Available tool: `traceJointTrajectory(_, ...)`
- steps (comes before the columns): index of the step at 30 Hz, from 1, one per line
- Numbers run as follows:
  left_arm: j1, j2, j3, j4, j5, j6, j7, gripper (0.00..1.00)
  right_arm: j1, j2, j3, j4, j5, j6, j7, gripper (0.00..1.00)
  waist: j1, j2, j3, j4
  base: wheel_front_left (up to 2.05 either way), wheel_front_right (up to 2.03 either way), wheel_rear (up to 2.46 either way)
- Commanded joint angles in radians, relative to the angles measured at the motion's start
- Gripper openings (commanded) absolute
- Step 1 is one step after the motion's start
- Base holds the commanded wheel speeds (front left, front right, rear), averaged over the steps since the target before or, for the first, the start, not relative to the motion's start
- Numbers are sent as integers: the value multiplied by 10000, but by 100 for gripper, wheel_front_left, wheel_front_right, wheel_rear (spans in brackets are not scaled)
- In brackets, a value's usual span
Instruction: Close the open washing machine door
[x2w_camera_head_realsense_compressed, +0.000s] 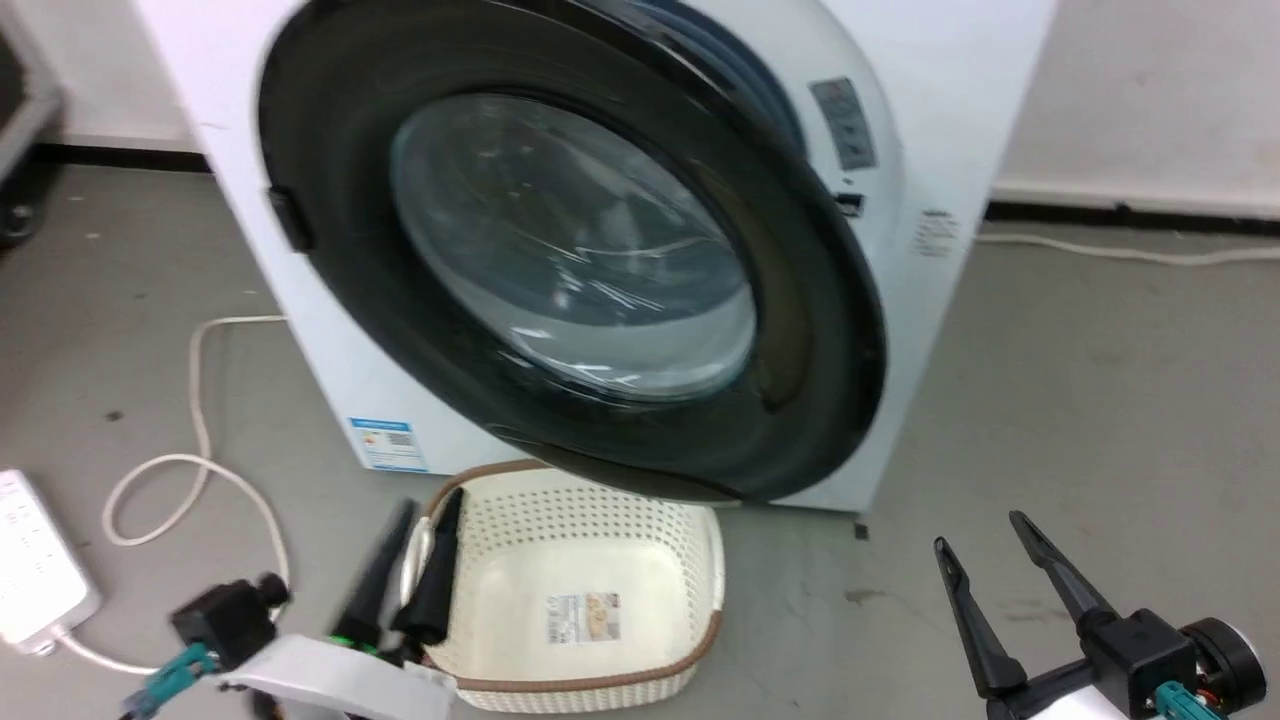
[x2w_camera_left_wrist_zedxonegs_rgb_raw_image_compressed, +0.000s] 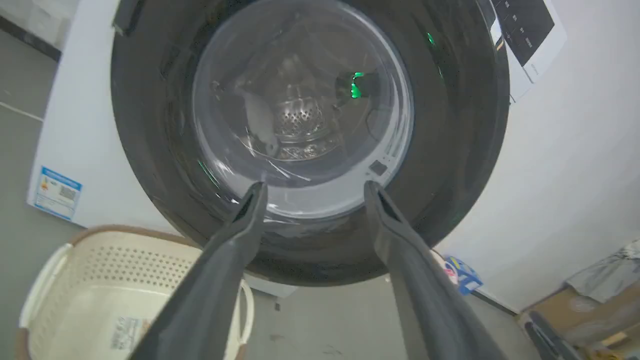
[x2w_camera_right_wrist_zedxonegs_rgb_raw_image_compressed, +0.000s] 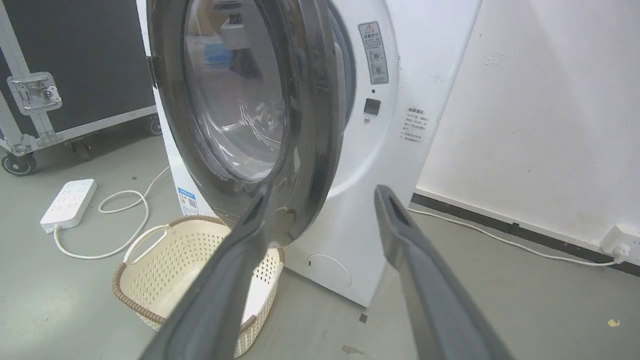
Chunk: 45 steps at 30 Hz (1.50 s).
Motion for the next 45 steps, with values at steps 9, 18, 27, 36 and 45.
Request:
traceJointTrajectory(9,1156,-1278,2111,-1171,7185,1106,-52,100,326,52,81,-107,15,8,-45,100,2,0,-484,639,0,0,0)
traceJointTrajectory(18,1618,-1522,1968,-813,9757,1120,-54,100,451,372,121,186,26,8,-45,100,2,0,-445,590,0,0,0)
traceJointTrajectory(27,1590,-1640,2218,-783,10232,1054,-54,100,-8,196,542,86,315,8,-45,0,2,0,33,747,0,0,0)
traceJointTrajectory(36,773,-2085,1983,-839,10476,948,-54,100,-2463,-1518,2201,86,1136,8,445,0,2,0,1681,1274,0,0,0)
traceJointTrajectory(45,-77,-2431,1778,-1016,10523,883,-55,100,-5306,-3246,2762,1025,2666,8,982,0,2,0,2826,1979,0,0,0)
